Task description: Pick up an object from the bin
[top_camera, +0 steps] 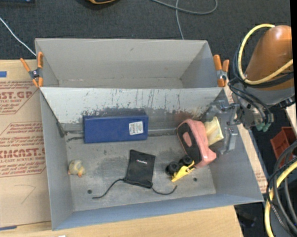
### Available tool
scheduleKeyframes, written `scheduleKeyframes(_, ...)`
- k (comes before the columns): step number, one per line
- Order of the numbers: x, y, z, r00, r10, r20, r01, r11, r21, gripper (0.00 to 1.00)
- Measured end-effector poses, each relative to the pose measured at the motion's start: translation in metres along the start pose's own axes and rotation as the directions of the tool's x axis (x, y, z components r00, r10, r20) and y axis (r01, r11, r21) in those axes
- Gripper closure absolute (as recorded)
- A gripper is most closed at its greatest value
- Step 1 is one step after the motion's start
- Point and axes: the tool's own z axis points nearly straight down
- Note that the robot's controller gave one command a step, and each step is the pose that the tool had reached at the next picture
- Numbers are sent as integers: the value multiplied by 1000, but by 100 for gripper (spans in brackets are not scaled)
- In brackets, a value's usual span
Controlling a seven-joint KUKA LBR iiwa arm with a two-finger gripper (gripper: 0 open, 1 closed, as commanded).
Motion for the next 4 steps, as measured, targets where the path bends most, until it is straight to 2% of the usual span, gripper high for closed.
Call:
scheduleKeyframes(1, -1, 1, -5, 1000, -2, 8, 2, 1000, 1, 0)
scheduleKeyframes(2, 21, 31, 60, 990, -140, 5, 140, 990, 1, 0)
scheduleKeyframes(3, -6, -3, 81, 926, -378, 5, 378, 926, -3, 0)
scheduleKeyframes(4, 24, 42, 126, 820, -572, 6, 572, 820, 4, 0)
